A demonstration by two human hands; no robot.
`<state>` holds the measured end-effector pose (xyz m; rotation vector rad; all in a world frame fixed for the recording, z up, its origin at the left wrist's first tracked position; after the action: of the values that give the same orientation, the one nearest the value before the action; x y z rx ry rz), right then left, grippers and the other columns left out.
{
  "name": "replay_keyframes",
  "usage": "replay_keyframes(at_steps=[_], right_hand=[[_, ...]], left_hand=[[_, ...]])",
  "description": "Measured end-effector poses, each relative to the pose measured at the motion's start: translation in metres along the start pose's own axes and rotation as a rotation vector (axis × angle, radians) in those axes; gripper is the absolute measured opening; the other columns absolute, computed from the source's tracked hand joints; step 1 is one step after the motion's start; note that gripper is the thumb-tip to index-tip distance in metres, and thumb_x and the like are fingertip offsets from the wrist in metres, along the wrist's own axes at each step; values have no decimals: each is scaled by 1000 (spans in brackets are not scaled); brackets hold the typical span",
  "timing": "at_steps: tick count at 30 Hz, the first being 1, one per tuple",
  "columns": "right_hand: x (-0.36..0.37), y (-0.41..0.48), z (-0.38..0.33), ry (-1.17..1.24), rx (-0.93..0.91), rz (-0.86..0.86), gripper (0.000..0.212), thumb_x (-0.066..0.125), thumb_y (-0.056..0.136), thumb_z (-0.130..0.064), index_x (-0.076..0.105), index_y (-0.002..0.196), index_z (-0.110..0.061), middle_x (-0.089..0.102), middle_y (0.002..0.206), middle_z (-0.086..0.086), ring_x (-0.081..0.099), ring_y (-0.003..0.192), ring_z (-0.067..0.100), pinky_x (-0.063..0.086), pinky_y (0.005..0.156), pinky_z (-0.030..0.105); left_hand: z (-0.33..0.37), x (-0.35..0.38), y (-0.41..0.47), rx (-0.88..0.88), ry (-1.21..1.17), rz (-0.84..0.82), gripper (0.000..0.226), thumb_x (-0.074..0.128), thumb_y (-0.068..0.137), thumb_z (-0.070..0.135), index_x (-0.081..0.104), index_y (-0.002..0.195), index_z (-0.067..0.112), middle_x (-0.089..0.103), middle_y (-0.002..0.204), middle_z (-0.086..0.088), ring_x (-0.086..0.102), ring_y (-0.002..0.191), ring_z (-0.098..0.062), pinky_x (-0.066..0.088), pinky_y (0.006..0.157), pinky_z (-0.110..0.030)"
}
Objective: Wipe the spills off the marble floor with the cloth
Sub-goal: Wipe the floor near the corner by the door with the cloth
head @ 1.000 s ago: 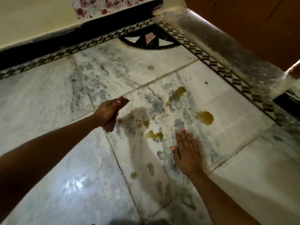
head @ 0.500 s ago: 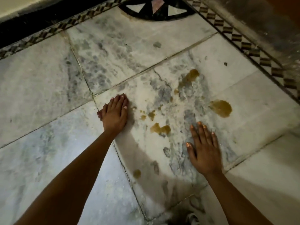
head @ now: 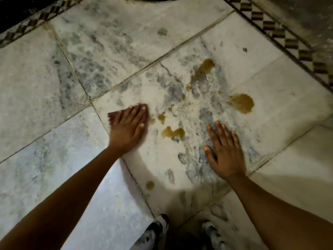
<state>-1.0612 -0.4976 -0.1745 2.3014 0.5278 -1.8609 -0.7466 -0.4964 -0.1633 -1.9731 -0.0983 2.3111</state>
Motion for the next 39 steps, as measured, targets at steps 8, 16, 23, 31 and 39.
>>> replay_keyframes(at_steps=[8, 16, 23, 31, 39], right_hand=[[-1, 1, 0, -14, 1, 4, 65, 15, 94, -52, 21, 150, -20, 16, 157, 6, 15, 145, 22, 12, 116, 43], [-2, 1, 0, -10, -10, 9, 64, 17, 95, -52, 24, 149, -19, 18, 157, 7, 17, 144, 22, 14, 115, 43], [-2, 0, 0, -9, -12, 25, 63, 24, 93, -49, 24, 149, -19, 18, 157, 7, 14, 144, 21, 13, 115, 43], [-2, -1, 0, -13, 3, -14, 64, 24, 93, -49, 24, 149, -20, 18, 157, 7, 16, 144, 22, 12, 115, 43], [-13, -3, 9, -14, 125, 75, 65, 20, 95, -46, 25, 148, -8, 22, 155, 13, 17, 144, 25, 3, 116, 36]], left_hand=[[-38, -16, 75, -386, -51, 35, 52, 20, 100, 39, 13, 150, 28, 10, 159, 3, 4, 146, -18, -1, 116, -44], [36, -3, 18, 54, -85, 18, 53, 17, 97, 40, 25, 148, 27, 24, 154, 5, 20, 143, -16, 9, 116, -42], [-11, -9, 42, -198, -7, 19, 57, 14, 94, 47, 19, 149, 31, 20, 157, 2, 13, 145, -22, 5, 115, -47], [63, -1, 69, -3, -27, -76, 57, 9, 94, 46, 9, 149, 34, 12, 159, 4, 7, 146, -20, 0, 116, -45], [18, -9, 57, -35, 33, -30, 57, 11, 95, 46, 12, 149, 31, 16, 158, 2, 13, 145, -21, 5, 115, -45]])
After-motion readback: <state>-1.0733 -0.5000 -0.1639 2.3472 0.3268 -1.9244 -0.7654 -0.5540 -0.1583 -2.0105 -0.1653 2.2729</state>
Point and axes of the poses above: each hand's wrist, its own y-axis towards the middle knuckle, its own x-axis out of the palm, z = x × y, the point moved 4 cm from there along y, towards the middle knuckle
